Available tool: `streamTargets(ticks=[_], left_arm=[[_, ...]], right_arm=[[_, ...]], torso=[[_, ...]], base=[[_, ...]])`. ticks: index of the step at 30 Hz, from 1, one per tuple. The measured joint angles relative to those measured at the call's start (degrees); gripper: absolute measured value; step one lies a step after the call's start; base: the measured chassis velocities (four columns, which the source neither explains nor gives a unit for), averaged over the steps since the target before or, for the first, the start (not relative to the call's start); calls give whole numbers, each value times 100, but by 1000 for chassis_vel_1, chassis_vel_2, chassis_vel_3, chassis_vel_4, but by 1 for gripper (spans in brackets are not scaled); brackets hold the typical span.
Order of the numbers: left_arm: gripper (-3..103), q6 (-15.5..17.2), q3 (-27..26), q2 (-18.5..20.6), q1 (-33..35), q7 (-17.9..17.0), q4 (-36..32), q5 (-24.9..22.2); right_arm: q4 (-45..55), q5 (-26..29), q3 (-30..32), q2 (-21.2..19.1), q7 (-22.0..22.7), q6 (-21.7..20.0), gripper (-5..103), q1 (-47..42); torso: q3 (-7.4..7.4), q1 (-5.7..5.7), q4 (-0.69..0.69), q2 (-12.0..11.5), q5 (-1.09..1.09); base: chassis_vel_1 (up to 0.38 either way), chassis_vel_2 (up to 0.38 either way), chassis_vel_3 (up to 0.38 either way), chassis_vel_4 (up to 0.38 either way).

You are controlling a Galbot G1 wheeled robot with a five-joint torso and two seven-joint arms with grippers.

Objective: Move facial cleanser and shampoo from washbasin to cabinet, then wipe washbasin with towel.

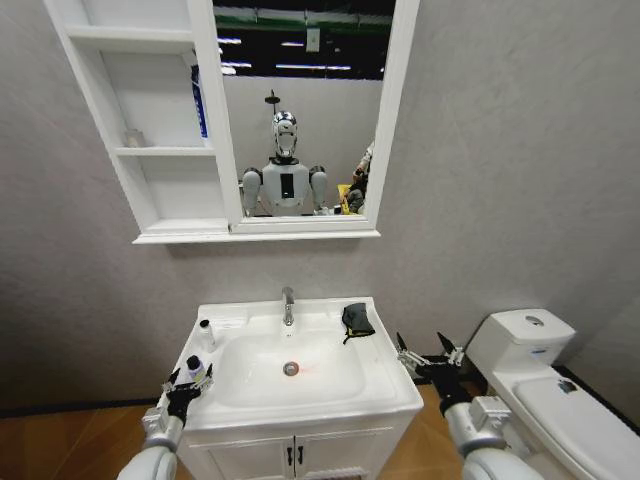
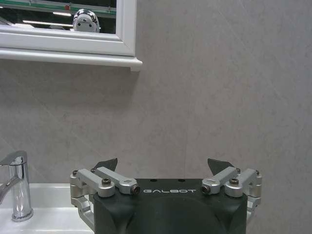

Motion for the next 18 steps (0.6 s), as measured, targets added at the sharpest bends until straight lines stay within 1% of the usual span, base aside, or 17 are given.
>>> streamTargets(ticks=[2,3,5,6,7,8,10,11,12,14,15,17,18], left_arm=[[103,-3,-3,-3,-11,-23,16,11],[100,-11,-9,-8,-31,-66,40,14],[90,-36,-24,-14,-62,-113,65,13],[90,-36,-24,-14,-62,-113,65,13],[85,-39,-34,-15,-69,-126,67,10],[85,-39,-34,-15,-69,-126,67,10],[74,-44,-43,-14,-65,-127,63,7],[74,-44,-43,-14,-65,-127,63,7],[63,-52,-48,-14,-53,-127,50,6],[63,-76,-51,-16,-45,-127,46,5],[52,-123,-51,-31,-34,-127,44,-4],[52,-127,-52,-45,-20,-127,27,-6],[47,-128,-52,-57,0,-130,-3,-6]], right_arm=[[-3,0,0,0,0,2,100,0],[-7,0,0,0,1,5,100,-1],[-10,0,0,0,2,7,100,-1],[-10,0,0,0,2,7,100,-1],[-13,0,-4,0,4,7,100,0],[-13,0,-4,0,4,7,100,0],[-14,-3,-17,0,8,7,100,0],[-14,-3,-17,0,8,7,100,0],[-14,-7,-27,1,9,7,100,0],[-13,-8,-34,1,11,7,100,1],[-13,-9,-47,4,19,6,100,12],[-13,-9,-49,7,23,4,100,16],[-13,-9,-55,10,25,1,100,17]], torso=[[0,0,0,0,0],[0,0,0,0,0],[0,0,0,0,0],[0,0,0,0,0],[0,0,0,0,0],[0,0,0,0,0],[0,0,0,0,0],[0,0,0,0,0],[0,0,0,0,0],[0,0,0,0,0],[0,0,0,0,0],[0,0,0,0,0],[0,0,0,0,0]], base=[[0,0,0,0],[0,0,0,0],[0,0,0,0],[0,0,0,0],[0,0,0,0],[0,0,0,0],[0,0,0,0],[0,0,0,0],[0,0,0,0],[0,0,0,0],[0,0,0,0],[0,0,0,0],[0,0,0,0]])
